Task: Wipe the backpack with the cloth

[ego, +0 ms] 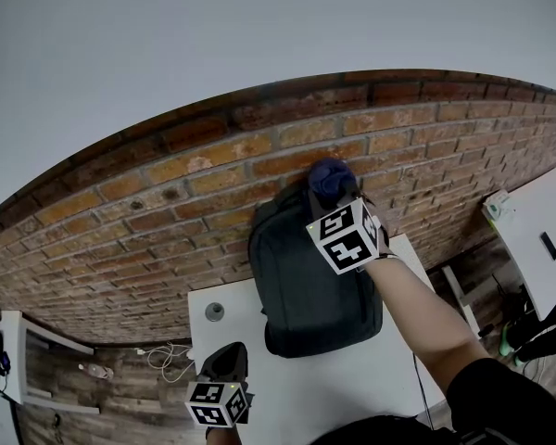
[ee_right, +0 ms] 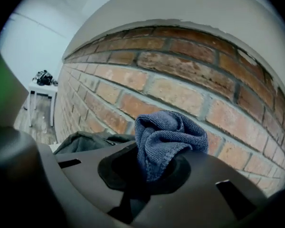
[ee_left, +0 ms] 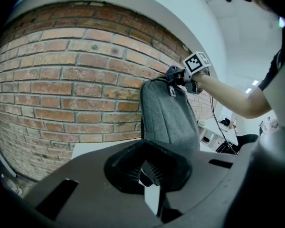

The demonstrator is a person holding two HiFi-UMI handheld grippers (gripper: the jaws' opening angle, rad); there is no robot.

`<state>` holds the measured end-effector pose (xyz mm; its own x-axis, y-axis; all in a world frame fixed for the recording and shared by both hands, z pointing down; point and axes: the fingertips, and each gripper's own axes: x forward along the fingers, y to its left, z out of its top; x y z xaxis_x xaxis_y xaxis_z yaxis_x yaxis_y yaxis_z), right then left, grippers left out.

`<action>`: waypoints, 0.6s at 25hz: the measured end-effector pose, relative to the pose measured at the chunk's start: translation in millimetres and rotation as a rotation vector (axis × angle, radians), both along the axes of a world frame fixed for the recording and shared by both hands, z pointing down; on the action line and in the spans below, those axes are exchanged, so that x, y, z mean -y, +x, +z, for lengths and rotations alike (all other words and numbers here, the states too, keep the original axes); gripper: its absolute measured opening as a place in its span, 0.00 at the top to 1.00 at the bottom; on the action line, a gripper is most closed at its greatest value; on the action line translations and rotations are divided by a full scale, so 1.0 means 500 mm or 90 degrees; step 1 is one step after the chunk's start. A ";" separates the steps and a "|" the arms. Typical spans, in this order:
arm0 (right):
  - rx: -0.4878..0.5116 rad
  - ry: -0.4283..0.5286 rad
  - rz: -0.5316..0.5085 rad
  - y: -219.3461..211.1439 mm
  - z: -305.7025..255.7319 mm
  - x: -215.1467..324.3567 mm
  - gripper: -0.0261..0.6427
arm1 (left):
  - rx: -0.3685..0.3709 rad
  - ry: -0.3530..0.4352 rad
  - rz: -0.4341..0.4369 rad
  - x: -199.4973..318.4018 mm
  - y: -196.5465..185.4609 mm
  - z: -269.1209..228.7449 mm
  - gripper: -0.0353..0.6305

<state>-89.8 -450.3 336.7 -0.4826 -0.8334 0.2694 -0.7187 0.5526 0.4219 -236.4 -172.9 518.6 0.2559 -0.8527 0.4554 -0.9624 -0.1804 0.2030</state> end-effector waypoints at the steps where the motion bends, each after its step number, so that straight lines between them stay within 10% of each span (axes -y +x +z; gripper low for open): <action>1: -0.012 0.011 -0.005 -0.015 -0.001 -0.005 0.90 | -0.001 0.001 0.001 0.001 0.002 0.000 0.96; 15: 0.026 -0.048 -0.098 -0.166 0.015 -0.060 0.90 | 0.002 -0.007 -0.022 -0.025 -0.027 0.008 0.96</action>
<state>-172.9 -420.3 344.0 -0.6145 -0.7274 0.3053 -0.6394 0.6859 0.3474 -249.9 -160.1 522.4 0.2242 -0.8563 0.4653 -0.9689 -0.1443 0.2012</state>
